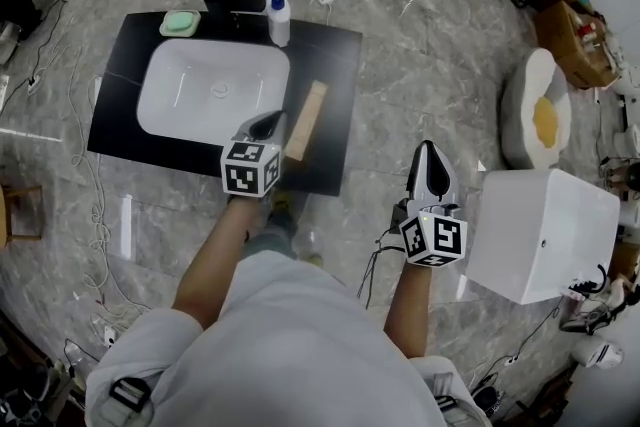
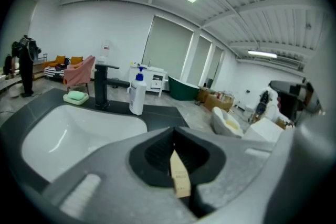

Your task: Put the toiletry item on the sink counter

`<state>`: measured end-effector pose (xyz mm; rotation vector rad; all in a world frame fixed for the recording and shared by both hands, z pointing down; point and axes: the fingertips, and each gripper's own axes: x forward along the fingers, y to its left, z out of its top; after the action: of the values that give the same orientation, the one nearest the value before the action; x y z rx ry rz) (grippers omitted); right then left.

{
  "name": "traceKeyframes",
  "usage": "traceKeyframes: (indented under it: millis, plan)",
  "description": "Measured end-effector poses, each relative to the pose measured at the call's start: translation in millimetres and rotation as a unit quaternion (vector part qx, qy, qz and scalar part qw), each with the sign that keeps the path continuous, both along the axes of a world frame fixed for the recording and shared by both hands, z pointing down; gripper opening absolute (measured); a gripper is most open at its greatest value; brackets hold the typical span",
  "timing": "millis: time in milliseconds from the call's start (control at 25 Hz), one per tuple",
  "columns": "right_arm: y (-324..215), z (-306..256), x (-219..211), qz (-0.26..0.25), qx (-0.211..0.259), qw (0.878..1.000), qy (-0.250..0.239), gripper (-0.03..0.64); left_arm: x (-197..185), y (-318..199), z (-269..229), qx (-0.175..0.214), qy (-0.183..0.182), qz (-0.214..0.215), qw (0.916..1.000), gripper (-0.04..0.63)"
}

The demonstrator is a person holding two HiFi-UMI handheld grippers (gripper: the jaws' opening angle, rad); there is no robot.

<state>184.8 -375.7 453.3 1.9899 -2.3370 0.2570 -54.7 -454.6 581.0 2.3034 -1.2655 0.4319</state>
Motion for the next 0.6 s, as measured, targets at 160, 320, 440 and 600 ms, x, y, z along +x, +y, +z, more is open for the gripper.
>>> traceKeyframes:
  millis: [160,320,440,600]
  plan:
    - [-1,-10,-3,-0.004,0.008,1.0,-0.003,0.003,-3,-1,-26,0.03,-0.006,0.002,0.9995,-0.002]
    - [-4,-18,-8,-0.007,0.018,1.0,-0.004,0.003,-9,-2,-51,0.061,-0.01,0.001,0.9981,-0.002]
    - [-6,-25,-12,-0.01,0.025,1.0,-0.004,0.003,-16,-3,-68,0.083,-0.01,-0.002,0.9965,-0.002]
    - [-7,-37,-16,-0.011,0.035,0.999,0.002,0.003,-24,-2,-90,0.106,-0.01,-0.006,0.9942,-0.002]
